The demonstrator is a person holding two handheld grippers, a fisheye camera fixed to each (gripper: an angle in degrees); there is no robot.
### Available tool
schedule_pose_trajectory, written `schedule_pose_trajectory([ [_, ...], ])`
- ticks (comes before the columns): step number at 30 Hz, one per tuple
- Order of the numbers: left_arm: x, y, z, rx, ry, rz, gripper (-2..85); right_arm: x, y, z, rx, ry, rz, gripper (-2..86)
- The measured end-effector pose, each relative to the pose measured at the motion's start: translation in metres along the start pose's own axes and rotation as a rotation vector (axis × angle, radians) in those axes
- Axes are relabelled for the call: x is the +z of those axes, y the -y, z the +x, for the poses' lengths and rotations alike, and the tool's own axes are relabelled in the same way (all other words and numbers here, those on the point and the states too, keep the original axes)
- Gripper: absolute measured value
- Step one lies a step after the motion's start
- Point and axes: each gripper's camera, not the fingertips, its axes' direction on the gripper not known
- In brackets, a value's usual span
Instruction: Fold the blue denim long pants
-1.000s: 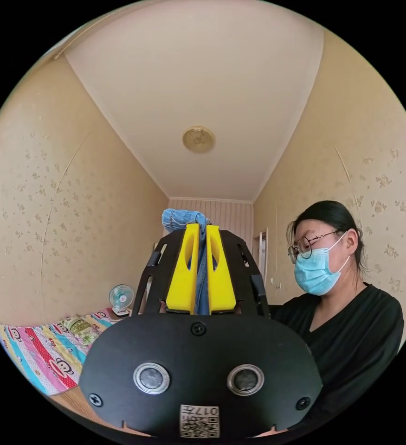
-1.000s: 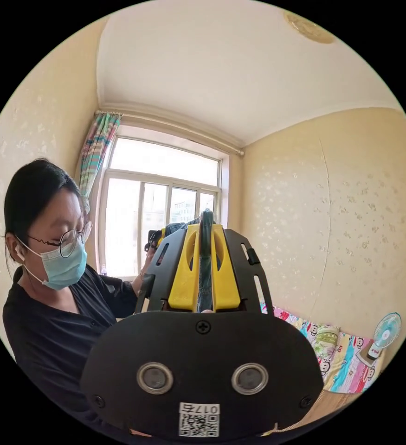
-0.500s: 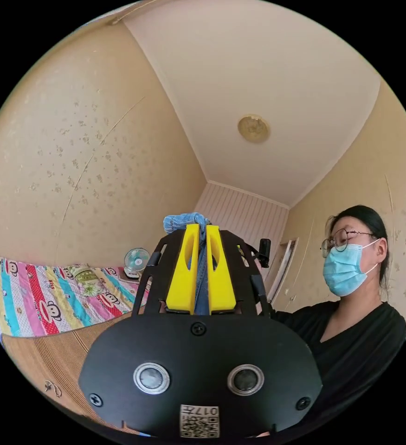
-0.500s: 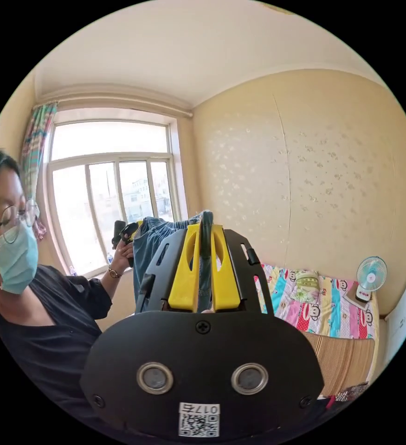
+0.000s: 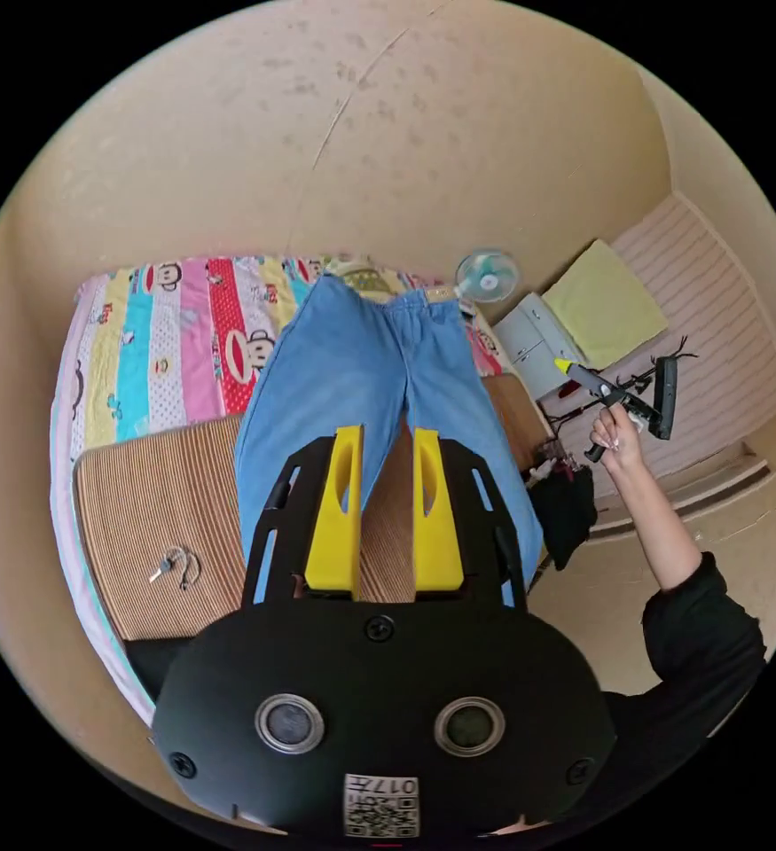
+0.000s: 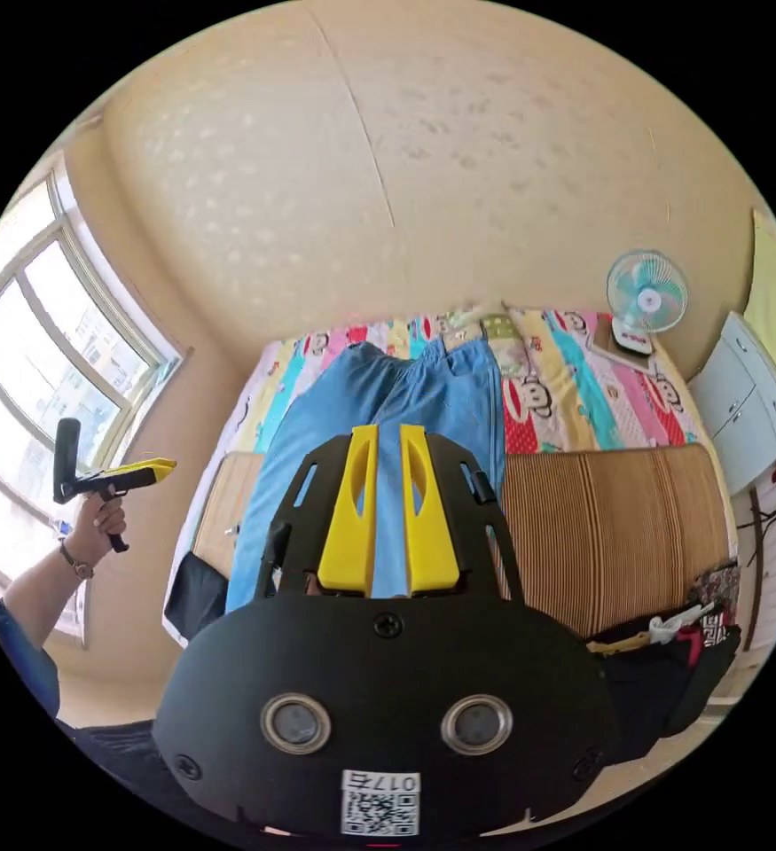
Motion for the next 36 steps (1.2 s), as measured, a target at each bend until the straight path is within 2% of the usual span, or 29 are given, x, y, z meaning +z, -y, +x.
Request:
schedule_pose_trajectory([
  [1, 0.048, -0.032, -0.026, -0.053, 0.018, -0.133, 8.5, 0.028, -0.02, 0.01, 0.028, -0.001, -0.069, 3.0],
  [3, 0.107, -0.086, -0.061, -0.148, 0.022, -0.31, 7.9, 0.127, -0.11, 0.047, 0.166, 0.017, -0.33, 2.0],
  [4, 0.138, -0.122, -0.079, -0.211, 0.008, -0.404, 7.9, 0.145, -0.133, 0.053, 0.199, 0.023, -0.385, 1.7],
  [6, 0.169, -0.169, -0.098, -0.282, -0.016, -0.496, 8.0, 0.198, -0.216, 0.066, 0.302, 0.032, -0.539, 1.2],
  [9, 0.188, -0.215, -0.121, -0.355, -0.06, -0.549, 8.1, 0.231, -0.277, 0.061, 0.358, 0.047, -0.641, 1.5],
  [16, 0.168, -0.224, -0.176, -0.432, -0.086, -0.474, 8.5, 0.271, -0.288, 0.025, 0.284, 0.063, -0.602, 5.3],
  [19, 0.157, -0.221, -0.189, -0.417, -0.086, -0.432, 8.5, 0.298, -0.289, 0.015, 0.258, -0.032, -0.594, 6.7],
  [23, 0.148, -0.224, -0.198, -0.376, -0.059, -0.411, 8.4, 0.312, -0.322, 0.017, 0.331, -0.11, -0.525, 3.1],
  [25, 0.138, -0.226, -0.207, -0.349, -0.002, -0.369, 8.5, 0.31, -0.341, 0.014, 0.328, -0.139, -0.546, 2.1],
  [29, 0.118, -0.221, -0.237, -0.389, 0.122, -0.282, 11.1, 0.301, -0.388, 0.01, 0.27, -0.352, -0.626, 1.2],
  [33, 0.091, -0.215, -0.273, -0.466, 0.261, -0.134, 12.4, 0.276, -0.431, 0.021, 0.342, -0.31, -0.61, 0.7],
  [36, 0.096, -0.212, -0.296, -0.474, 0.265, -0.106, 11.2, 0.249, -0.456, 0.026, 0.443, -0.289, -0.554, 0.4],
])
